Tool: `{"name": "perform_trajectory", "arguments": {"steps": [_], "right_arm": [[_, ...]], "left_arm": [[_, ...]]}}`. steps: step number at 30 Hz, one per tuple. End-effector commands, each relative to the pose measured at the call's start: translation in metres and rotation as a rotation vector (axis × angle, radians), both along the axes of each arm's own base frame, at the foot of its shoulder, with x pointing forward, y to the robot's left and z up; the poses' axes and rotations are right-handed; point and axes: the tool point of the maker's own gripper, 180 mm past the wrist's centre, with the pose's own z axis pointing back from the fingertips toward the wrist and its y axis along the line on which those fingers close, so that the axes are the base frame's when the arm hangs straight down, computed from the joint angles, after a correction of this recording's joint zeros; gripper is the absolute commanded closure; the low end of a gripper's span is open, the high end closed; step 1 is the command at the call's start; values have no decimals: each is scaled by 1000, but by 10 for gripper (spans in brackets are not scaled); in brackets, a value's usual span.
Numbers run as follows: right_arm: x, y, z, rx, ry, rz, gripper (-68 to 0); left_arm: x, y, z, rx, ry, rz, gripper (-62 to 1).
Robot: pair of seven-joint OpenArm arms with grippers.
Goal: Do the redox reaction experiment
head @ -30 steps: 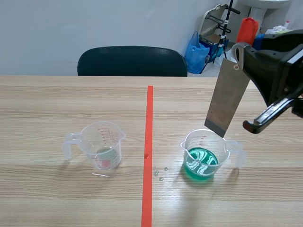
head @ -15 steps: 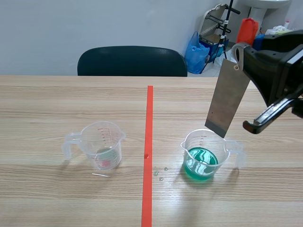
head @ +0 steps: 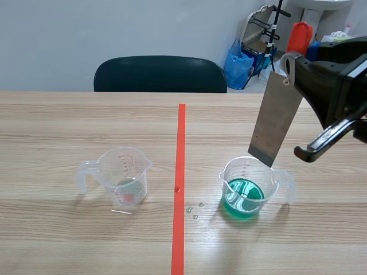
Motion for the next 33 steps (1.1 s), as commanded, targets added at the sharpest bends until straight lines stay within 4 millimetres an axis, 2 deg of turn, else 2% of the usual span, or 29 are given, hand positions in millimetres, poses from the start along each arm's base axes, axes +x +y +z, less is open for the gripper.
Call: {"name": "perform_trajectory", "arguments": {"steps": [1, 5, 10, 14, 16, 20, 24, 26, 27, 33], "right_arm": [[-1, 1, 12, 7, -39, 8, -13], [-1, 1, 12, 7, -39, 8, -13], [-1, 1, 12, 7, -39, 8, -13], [-1, 1, 12, 7, -39, 8, -13], [-1, 1, 12, 7, -39, 8, -13], [-1, 1, 12, 7, -39, 8, -13], [-1, 1, 12, 7, -39, 8, -13], [-1, 1, 12, 7, -39, 8, -13], [-1, 1, 12, 7, -39, 8, -13], [-1, 1, 12, 7, -39, 8, -13]], "left_arm": [[10, 2, 9, -7, -38, -12, -623], [24, 7, 16, -22, -69, -21, -623], [62, 6, 26, -73, -140, -60, -623], [94, -5, 24, -112, -144, -122, -623], [109, -16, 23, -117, -150, -172, -555], [136, -44, 20, -138, -163, -278, -332], [157, -82, 24, -200, -185, -403, -139], [167, -101, 25, -221, -189, -458, -63], [172, -111, 24, -224, -187, -483, -42], [195, -172, 18, -285, -120, -607, -25]]}}
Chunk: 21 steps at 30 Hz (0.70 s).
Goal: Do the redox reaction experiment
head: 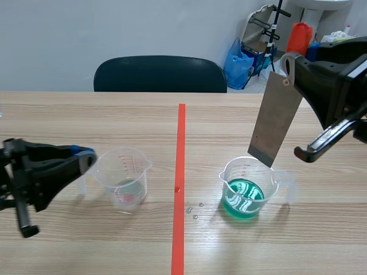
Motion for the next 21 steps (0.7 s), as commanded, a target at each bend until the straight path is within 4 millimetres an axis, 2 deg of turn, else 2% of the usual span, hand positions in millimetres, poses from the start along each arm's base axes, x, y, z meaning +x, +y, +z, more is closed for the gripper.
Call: {"name": "perform_trajectory", "arguments": {"steps": [1, 6, 10, 14, 21], "right_arm": [[0, 1, 13, 7, -40, 6, -13], [0, 1, 13, 7, -40, 6, -13], [0, 1, 13, 7, -40, 6, -13], [0, 1, 13, 7, -40, 6, -13], [0, 1, 13, 7, -40, 6, -13]], "left_arm": [[5, -17, 8, -37, -9, -25, -25], [9, -73, 7, -52, 14, -127, -25], [12, -109, 10, -65, 5, -152, -25], [20, -132, 11, -63, 0, -131, -25], [22, -163, 7, -95, 19, -159, -25]]}}
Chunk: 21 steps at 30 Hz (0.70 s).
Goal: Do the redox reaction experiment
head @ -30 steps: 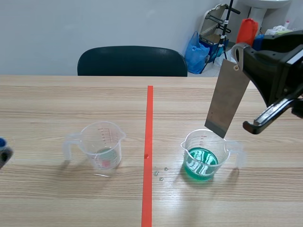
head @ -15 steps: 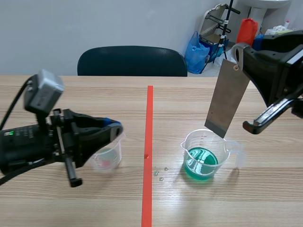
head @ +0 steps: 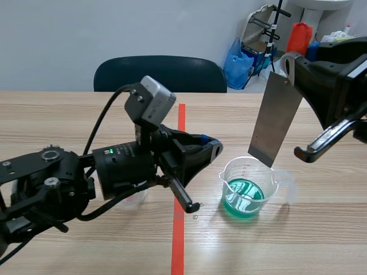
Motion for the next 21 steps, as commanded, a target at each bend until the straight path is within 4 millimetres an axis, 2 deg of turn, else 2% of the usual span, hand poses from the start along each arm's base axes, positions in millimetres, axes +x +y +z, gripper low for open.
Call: {"name": "perform_trajectory", "arguments": {"steps": [1, 5, 11, 21], "right_arm": [[0, 1, 12, 8, -39, 6, -13], [0, 1, 12, 8, -39, 6, -13], [0, 1, 12, 8, -39, 6, -13], [0, 1, 12, 8, -39, 6, -13]], "left_arm": [[1, -6, 6, -25, -3, -6, -25], [6, -20, 4, -26, 2, 12, -25], [5, -39, 15, -61, -1, -6, -25], [11, -45, 19, -70, -2, 27, -25]]}}
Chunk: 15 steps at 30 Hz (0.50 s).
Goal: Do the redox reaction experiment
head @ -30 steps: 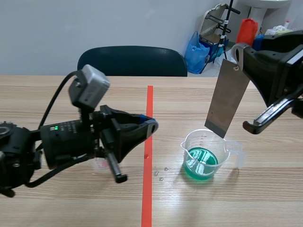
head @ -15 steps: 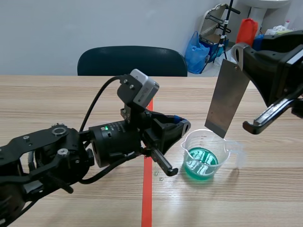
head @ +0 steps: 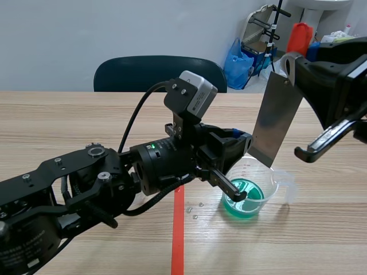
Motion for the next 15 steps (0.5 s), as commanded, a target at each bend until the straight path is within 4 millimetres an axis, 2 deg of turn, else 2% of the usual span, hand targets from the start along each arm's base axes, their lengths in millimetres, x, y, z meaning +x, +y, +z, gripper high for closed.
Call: {"name": "perform_trajectory", "arguments": {"steps": [1, 10, 13, 15], "right_arm": [[0, 1, 12, 8, -39, 6, -13], [0, 1, 12, 8, -39, 6, -13], [0, 1, 12, 8, -39, 6, -13], [0, 1, 13, 8, -40, 6, -13]], "left_arm": [[2, -3, 13, -32, -23, -7, -25], [2, -1, 7, -6, -29, -6, -25], [4, 12, -1, 26, -28, 5, -25], [7, 29, -7, 40, -37, 29, -25]]}}
